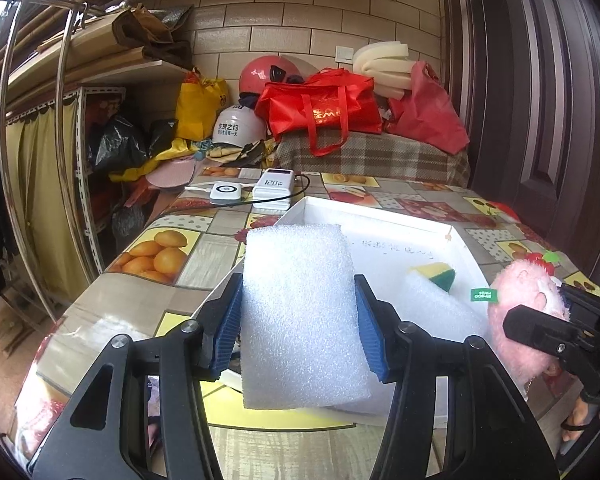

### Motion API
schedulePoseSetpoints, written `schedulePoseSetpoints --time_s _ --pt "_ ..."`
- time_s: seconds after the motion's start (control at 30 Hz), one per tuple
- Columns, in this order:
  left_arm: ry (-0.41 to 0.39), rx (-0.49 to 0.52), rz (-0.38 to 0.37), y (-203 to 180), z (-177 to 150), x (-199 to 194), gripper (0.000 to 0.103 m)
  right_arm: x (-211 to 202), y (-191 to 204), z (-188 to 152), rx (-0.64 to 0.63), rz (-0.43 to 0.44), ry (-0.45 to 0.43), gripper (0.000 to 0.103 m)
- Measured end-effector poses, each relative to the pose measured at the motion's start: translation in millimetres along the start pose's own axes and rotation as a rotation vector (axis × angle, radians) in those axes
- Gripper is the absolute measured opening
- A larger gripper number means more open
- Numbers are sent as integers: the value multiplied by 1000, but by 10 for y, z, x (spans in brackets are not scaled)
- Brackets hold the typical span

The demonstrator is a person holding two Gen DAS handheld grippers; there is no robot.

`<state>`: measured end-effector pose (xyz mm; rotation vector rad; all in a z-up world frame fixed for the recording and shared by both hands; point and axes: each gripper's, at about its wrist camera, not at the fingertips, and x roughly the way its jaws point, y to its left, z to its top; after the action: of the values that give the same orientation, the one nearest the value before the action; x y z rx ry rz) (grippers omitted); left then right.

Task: Organize soft objects
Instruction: 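Carry the foam block into the box with the left tool while the right tool drops the plush in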

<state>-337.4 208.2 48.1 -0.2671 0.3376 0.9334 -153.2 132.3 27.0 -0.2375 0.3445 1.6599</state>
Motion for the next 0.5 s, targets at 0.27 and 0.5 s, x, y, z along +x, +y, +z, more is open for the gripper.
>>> schedulePoseSetpoints --time_s 0.27,0.5 --pt "57 81 -30 -158 30 205 53 243 -28 -4 43 60 88 52" --pt "107 139 -68 -332 64 401 53 358 -249 19 124 10 115 52"
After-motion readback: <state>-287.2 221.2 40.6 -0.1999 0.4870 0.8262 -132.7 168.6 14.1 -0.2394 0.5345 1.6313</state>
